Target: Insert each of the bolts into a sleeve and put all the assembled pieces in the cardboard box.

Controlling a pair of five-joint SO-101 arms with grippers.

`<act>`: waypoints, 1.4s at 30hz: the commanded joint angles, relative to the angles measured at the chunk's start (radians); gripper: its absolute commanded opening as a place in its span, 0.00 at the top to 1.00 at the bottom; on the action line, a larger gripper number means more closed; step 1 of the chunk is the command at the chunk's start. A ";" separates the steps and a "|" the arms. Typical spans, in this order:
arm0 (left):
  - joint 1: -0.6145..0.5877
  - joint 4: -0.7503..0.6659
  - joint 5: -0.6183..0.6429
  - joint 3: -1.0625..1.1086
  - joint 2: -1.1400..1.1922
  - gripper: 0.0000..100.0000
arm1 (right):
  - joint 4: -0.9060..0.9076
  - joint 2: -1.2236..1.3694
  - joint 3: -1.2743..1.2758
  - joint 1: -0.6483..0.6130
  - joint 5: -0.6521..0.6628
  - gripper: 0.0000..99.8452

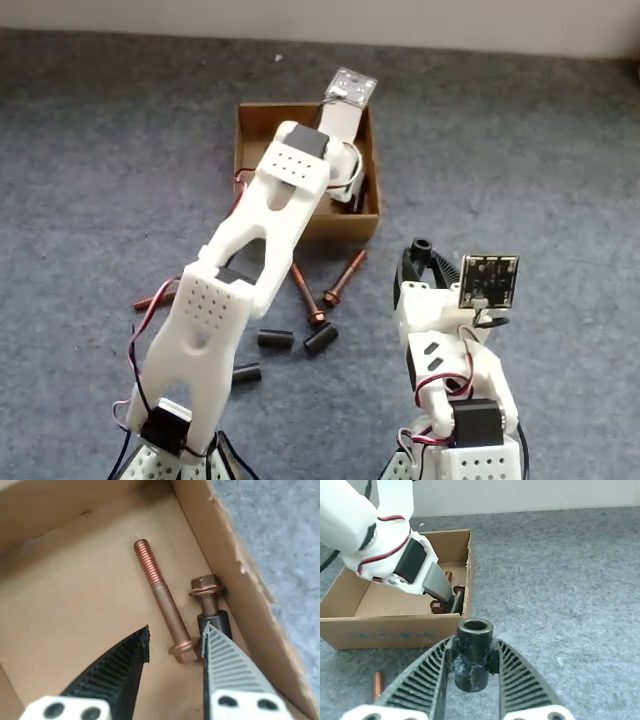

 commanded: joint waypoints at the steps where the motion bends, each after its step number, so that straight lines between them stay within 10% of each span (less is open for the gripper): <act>1: 0.005 0.051 0.006 -0.183 0.084 0.81 | 0.001 -0.019 -0.022 0.007 0.005 0.99; 22: -0.016 0.345 0.003 -0.776 0.303 0.99 | 0.001 -0.022 -0.021 0.007 0.005 0.99; 42: -0.031 0.519 -0.055 -0.723 -0.102 0.99 | 0.001 -0.022 -0.016 0.007 0.005 0.99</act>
